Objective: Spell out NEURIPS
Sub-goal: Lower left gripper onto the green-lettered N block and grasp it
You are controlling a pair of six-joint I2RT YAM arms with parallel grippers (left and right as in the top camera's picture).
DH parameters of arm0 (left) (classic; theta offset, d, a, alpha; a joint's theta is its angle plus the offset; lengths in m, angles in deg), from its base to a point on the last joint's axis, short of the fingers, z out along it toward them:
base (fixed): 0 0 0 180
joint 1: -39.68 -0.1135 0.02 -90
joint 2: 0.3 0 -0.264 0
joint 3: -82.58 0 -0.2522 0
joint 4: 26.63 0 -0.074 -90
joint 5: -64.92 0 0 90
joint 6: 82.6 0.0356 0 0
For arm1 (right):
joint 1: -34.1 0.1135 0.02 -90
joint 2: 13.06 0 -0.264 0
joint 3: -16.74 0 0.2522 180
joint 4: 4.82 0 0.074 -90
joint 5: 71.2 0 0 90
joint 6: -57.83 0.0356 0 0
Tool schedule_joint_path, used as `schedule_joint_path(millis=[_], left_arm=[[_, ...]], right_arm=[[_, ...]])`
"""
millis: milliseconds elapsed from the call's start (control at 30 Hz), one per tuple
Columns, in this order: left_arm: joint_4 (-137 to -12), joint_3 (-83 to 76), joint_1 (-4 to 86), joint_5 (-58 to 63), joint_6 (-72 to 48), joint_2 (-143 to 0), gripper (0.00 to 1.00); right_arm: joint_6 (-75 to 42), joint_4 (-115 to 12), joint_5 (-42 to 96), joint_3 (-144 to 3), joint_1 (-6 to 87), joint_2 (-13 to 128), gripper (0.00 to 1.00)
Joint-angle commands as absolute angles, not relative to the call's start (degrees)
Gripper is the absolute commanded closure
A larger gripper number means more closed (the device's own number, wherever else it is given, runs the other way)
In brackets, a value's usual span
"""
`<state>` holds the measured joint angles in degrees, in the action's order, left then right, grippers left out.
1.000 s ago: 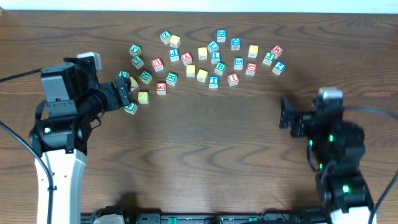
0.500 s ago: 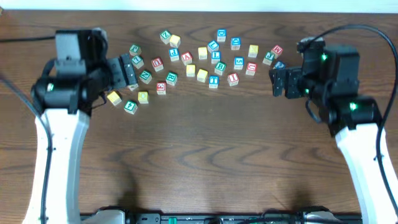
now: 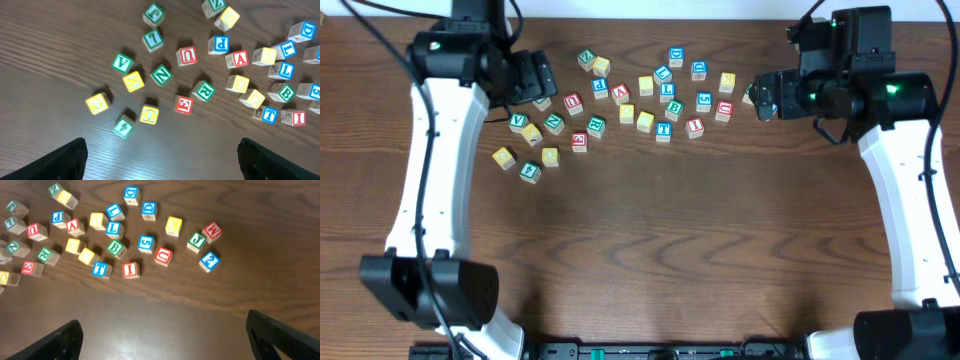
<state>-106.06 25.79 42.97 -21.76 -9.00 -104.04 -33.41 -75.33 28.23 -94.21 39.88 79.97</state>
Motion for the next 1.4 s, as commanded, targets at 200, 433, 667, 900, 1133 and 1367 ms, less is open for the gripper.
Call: schedule_joint_path(millis=[200, 433, 667, 900, 1133, 1367], left_arm=[[-101.7, 27.0, 43.1, -15.6, -25.3, -115.7, 0.20], [-100.4, 27.0, 46.8, -26.7, -34.9, -122.5, 0.20], [-98.1, 27.0, 47.8, -32.0, -42.7, -127.5, 0.25], [-95.5, 26.6, 47.7, -33.9, -42.9, -129.4, 0.34], [-92.1, 23.3, 47.0, -33.3, -43.1, -130.3, 0.34], [-91.7, 23.3, 46.7, -33.1, -43.9, -133.4, 0.35]], right_arm=[[-33.9, -75.3, 31.2, -95.5, 39.8, 79.9, 0.01], [-33.9, -76.0, 31.4, -95.5, 39.8, 79.9, 0.01], [-33.9, -76.7, 31.4, -95.5, 39.8, 79.9, 0.01], [-33.9, -77.6, 31.4, -95.5, 39.8, 79.9, 0.01], [-33.9, -77.8, 31.4, -95.5, 39.8, 79.9, 0.01], [-33.9, -78.3, 31.4, -95.5, 39.8, 79.9, 0.01]])
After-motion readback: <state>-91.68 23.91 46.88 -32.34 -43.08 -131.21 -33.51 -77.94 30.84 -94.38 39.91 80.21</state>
